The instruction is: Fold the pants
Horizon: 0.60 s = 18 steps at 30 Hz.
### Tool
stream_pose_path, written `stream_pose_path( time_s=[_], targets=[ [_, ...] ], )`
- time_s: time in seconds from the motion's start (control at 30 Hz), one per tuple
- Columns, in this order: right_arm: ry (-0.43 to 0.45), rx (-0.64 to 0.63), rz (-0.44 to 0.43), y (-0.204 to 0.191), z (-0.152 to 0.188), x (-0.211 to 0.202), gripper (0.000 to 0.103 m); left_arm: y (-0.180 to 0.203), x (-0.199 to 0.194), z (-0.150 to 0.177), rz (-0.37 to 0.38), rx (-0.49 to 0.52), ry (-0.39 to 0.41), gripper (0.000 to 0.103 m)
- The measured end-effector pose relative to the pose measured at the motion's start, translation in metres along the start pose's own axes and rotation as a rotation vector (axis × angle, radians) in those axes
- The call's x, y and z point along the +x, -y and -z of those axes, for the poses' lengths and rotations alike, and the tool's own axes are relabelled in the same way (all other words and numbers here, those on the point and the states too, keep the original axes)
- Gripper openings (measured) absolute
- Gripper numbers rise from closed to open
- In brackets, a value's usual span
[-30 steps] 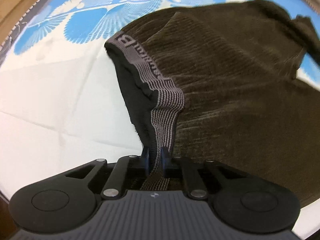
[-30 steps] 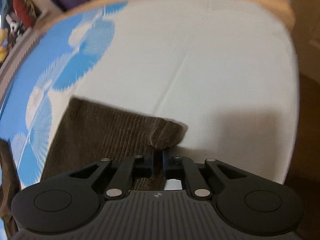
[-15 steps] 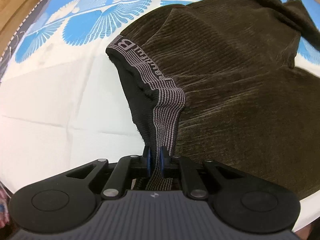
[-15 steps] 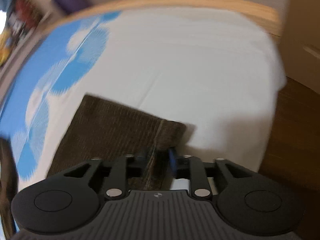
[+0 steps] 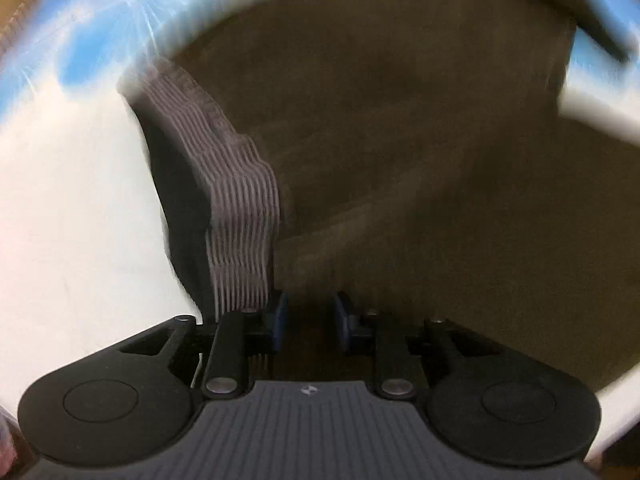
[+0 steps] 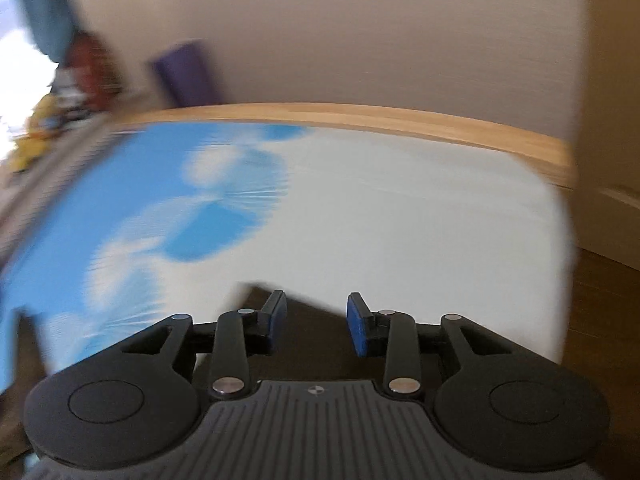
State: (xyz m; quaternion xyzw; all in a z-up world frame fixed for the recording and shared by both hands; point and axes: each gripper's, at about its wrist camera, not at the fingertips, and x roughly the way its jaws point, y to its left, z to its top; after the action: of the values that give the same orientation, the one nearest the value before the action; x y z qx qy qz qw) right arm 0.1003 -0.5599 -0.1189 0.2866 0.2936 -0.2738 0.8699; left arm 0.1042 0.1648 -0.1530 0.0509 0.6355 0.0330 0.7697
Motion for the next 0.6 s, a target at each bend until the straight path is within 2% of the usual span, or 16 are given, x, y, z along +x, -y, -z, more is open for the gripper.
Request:
stream_pose_path(
  time_s=[0.03, 0.1, 0.2, 0.23, 0.27, 0.3, 0.37, 0.43, 0.47, 0.53, 0.6],
  targets=[
    [-0.021, -0.012, -0.074, -0.013, 0.002, 0.003, 0.039, 0.007, -0.009, -0.006, -0.033, 0.040, 0.023, 0.028],
    [-0.073, -0.022, -0.220, -0.040, 0.005, 0.007, 0.039, 0.014, -0.038, -0.012, -0.068, 0.024, 0.138, 0.029],
    [-0.148, 0.005, -0.372, -0.077, 0.020, 0.013, 0.039, 0.030, -0.078, -0.024, -0.025, -0.008, 0.298, 0.030],
    [-0.171, 0.016, -0.415, -0.088, 0.022, 0.017, 0.030, 0.039, -0.088, -0.033, -0.010, -0.024, 0.330, 0.030],
    [-0.187, 0.022, -0.458, -0.100, 0.028, 0.017, 0.007, 0.047, -0.094, -0.044, 0.017, -0.027, 0.344, 0.030],
    [-0.198, 0.019, -0.499, -0.119, 0.032, 0.022, 0.000, 0.057, -0.102, -0.054, 0.048, -0.030, 0.358, 0.029],
    [-0.200, 0.002, -0.552, -0.144, 0.039, 0.026, 0.000, 0.082, -0.118, -0.080, 0.082, -0.010, 0.409, 0.026],
    [-0.250, 0.016, -0.586, -0.163, 0.045, 0.031, 0.000, 0.113, -0.130, -0.105, 0.102, 0.052, 0.458, 0.021],
    [-0.301, 0.047, -0.608, -0.172, 0.049, 0.039, 0.004, 0.123, -0.125, -0.117, 0.124, 0.074, 0.472, 0.017],
    [-0.398, 0.115, -0.618, -0.185, 0.068, 0.059, 0.004, 0.148, -0.119, -0.135, 0.185, 0.113, 0.509, 0.017],
    [-0.440, 0.148, -0.586, -0.200, 0.085, 0.074, 0.013, 0.166, -0.100, -0.146, 0.239, 0.131, 0.530, 0.018]
  ],
)
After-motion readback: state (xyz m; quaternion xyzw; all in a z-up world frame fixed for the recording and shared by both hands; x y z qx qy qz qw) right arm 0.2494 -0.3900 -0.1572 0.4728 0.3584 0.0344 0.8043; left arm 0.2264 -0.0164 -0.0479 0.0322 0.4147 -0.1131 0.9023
